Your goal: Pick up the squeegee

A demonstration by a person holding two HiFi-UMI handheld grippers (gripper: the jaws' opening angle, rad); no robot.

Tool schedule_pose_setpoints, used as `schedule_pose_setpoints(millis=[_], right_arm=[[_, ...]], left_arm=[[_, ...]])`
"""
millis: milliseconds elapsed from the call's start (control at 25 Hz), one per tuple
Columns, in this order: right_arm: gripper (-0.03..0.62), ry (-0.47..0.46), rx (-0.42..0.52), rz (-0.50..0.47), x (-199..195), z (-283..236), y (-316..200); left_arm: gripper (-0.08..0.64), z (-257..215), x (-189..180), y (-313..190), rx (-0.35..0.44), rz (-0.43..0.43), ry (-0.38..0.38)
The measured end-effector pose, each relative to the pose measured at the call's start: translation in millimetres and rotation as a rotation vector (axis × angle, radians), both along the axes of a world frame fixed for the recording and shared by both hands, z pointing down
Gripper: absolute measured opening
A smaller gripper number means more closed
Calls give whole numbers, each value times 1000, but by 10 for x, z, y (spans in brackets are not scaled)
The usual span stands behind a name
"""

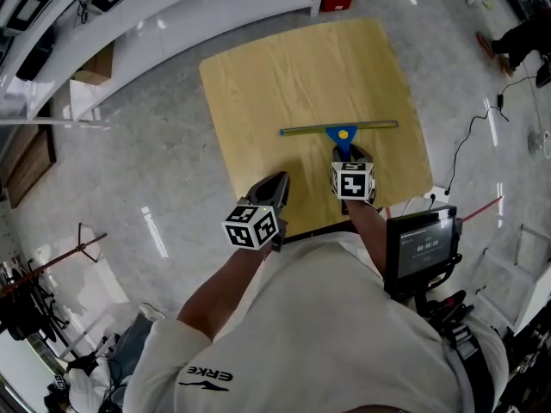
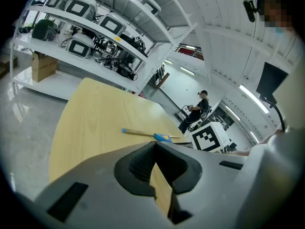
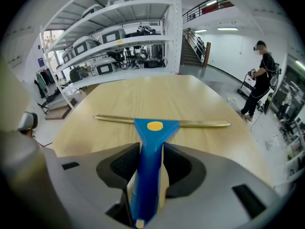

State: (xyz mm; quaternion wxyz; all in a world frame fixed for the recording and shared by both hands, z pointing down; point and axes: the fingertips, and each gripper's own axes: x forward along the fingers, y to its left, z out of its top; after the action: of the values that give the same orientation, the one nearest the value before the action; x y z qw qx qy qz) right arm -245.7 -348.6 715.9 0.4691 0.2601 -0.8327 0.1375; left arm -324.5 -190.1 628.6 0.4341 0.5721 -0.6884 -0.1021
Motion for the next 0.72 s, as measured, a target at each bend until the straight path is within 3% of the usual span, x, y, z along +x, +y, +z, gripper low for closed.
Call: schedule_pose_setpoints(millis=[120, 720], right_arm=[[140, -2, 11, -4, 17, 5, -47], [138, -51, 35, -80, 13, -34, -38]], left_arm=[[5, 24, 13, -17, 1, -2, -1], [5, 57, 32, -107, 13, 0, -8]])
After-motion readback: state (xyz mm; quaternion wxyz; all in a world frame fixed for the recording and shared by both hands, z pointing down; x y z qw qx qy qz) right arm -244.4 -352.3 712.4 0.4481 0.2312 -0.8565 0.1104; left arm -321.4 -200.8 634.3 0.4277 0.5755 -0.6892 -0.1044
